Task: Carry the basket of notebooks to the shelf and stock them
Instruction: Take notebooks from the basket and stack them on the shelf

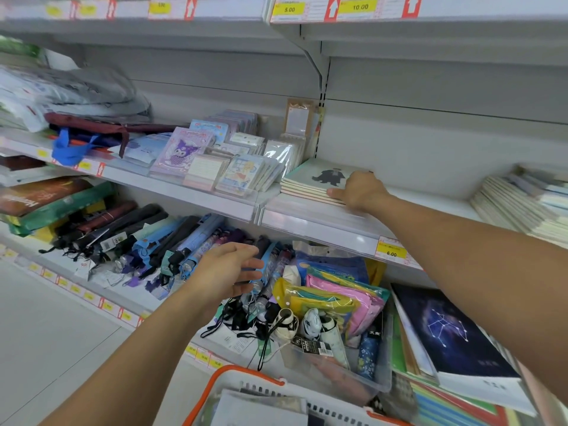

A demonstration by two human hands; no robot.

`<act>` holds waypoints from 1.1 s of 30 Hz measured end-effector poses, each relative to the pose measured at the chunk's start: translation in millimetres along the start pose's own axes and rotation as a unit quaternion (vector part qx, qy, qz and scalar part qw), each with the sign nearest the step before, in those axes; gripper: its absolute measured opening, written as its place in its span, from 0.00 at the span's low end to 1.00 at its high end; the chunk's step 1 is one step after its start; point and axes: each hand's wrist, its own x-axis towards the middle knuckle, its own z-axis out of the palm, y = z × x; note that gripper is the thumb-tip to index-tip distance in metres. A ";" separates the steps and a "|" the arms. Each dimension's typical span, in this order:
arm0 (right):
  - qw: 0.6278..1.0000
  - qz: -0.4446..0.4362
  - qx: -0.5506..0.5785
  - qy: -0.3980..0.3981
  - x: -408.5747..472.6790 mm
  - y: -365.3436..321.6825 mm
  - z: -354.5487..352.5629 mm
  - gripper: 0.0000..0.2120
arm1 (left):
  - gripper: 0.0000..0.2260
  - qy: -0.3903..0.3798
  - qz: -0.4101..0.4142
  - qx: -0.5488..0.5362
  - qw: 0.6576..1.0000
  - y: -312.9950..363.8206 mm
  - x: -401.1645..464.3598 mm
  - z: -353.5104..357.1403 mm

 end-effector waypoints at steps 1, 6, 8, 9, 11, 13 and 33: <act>1.000 0.003 0.008 0.007 -0.9 -1.2 -0.2 0.24 | 0.07 -0.001 -0.003 0.003 1.000 -1.0 -0.3 0.0; 0.999 -0.003 0.012 0.051 -8.5 -1.8 1.1 0.22 | 0.08 -0.007 -0.002 0.000 1.000 0.4 -1.2 -0.8; 0.999 -0.003 -0.020 0.045 -8.2 -3.3 -1.2 0.25 | 0.09 -0.012 -0.001 -0.002 1.000 0.5 -2.2 -1.0; 0.998 0.000 -0.047 0.032 -8.0 -5.3 -4.2 0.27 | 0.09 -0.013 -0.002 -0.004 1.000 0.1 -2.8 -1.2; 0.993 -0.018 -0.120 0.010 -6.5 -16.5 -12.4 0.32 | 0.09 -0.012 0.000 -0.007 1.000 0.4 -1.5 -2.6; 0.986 -0.091 -0.139 0.020 3.4 -32.8 -15.6 0.33 | 0.09 -0.010 0.002 -0.010 1.000 0.5 2.0 -4.3; 0.962 -0.269 -0.044 -0.026 68.5 -74.1 47.2 0.11 | 0.07 -0.008 -0.007 0.005 1.000 -7.1 16.9 3.4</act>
